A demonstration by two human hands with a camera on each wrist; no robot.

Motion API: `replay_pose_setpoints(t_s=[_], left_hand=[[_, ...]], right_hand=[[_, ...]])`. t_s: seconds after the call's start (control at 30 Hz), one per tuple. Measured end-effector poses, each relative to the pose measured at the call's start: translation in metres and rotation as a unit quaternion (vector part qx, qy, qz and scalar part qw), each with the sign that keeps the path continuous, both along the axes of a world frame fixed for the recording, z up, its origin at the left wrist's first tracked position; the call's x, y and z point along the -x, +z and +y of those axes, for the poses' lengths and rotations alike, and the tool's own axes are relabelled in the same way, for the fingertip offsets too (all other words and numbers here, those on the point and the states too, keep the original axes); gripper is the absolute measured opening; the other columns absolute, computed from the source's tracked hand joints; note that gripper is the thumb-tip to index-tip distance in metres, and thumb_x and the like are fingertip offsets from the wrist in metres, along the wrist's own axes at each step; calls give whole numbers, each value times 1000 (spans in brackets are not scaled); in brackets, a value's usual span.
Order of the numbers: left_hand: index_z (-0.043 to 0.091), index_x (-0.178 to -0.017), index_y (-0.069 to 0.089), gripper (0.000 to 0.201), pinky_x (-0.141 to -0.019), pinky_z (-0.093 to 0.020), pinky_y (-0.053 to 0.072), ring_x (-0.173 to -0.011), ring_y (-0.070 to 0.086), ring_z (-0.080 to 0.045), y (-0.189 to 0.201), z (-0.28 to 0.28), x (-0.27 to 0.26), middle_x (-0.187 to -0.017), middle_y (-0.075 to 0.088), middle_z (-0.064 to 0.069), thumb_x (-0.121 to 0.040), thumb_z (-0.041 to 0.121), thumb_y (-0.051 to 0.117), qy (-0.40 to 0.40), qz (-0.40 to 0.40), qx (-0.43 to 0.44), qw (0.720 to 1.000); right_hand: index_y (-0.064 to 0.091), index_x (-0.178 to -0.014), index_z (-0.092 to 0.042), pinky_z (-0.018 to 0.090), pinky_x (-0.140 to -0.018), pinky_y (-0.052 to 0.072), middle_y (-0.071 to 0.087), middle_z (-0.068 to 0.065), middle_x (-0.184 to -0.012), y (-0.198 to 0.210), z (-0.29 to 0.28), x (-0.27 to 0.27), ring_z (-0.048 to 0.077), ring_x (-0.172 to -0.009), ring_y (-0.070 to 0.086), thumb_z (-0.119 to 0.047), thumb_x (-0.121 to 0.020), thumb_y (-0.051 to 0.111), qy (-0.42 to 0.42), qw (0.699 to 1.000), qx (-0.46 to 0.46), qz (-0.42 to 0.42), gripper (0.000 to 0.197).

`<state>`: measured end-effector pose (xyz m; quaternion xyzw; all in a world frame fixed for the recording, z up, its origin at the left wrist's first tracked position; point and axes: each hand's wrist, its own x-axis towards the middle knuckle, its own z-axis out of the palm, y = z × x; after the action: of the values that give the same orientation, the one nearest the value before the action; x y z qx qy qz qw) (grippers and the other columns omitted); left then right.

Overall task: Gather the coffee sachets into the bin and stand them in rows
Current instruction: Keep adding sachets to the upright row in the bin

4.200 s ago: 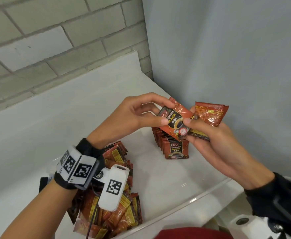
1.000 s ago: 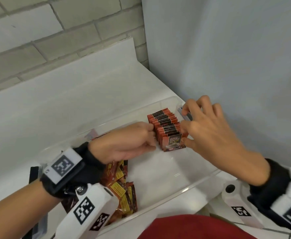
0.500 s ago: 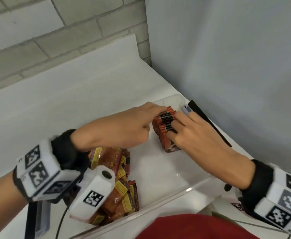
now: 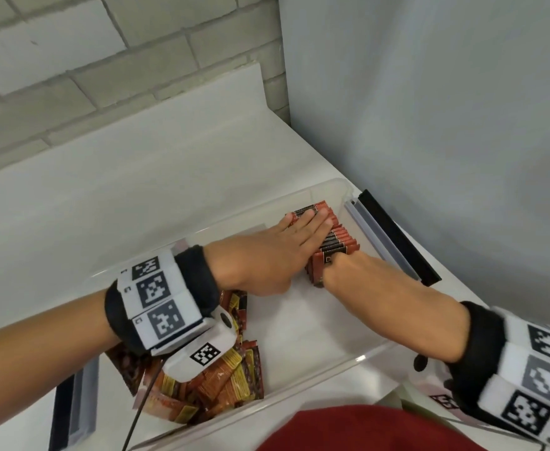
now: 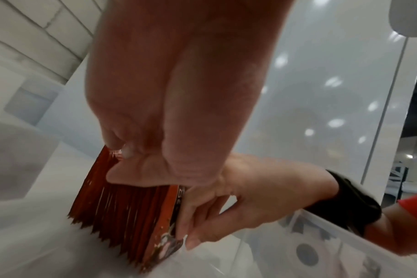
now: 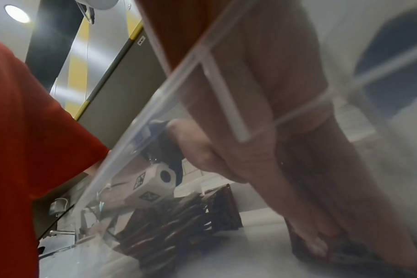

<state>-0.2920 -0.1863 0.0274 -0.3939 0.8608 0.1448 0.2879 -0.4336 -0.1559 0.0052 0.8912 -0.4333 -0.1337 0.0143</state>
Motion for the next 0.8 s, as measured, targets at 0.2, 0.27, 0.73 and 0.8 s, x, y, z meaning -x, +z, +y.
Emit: replay_pose_setpoints(t_s=[0.2, 0.27, 0.73, 0.8], left_hand=[[11, -144, -30, 90, -117, -30, -15, -142, -30, -17, 2, 0, 1, -153, -36, -8, -86, -9, 37, 16, 9, -21, 1000], [11, -144, -29, 90, -118, -31, -14, -142, -30, -17, 2, 1, 2, -153, -36, -7, -86, -9, 37, 21, 14, -25, 999], [23, -150, 25, 76, -102, -4, 25, -124, 34, 17, 26, 1, -20, -144, 36, 9, -84, -14, 34, 176, 221, -49, 958], [25, -127, 50, 58, -100, -17, 40, -117, 51, 2, 24, 3, -31, -127, 53, 11, -87, -13, 35, 313, 297, -74, 899]], right_hand=[[67, -74, 12, 22, -40, 39, 65, 22, -66, 2, 0, -6, 23, -46, 61, 5, -44, 90, -27, 999, -9, -45, 38], [64, -101, 7, 22, -56, 40, 66, 21, -95, 2, 0, -5, 23, -74, 66, 2, -77, 73, -37, 997, -56, -24, 27], [44, -133, -4, 24, -72, 35, 47, 16, -130, 5, 5, 0, 27, -106, 59, 1, -98, 42, -64, 990, -117, -46, 35], [41, -136, -5, 23, -74, 39, 47, 16, -131, 5, 7, 1, 25, -108, 59, -4, -98, 47, -65, 989, -122, -50, 38]])
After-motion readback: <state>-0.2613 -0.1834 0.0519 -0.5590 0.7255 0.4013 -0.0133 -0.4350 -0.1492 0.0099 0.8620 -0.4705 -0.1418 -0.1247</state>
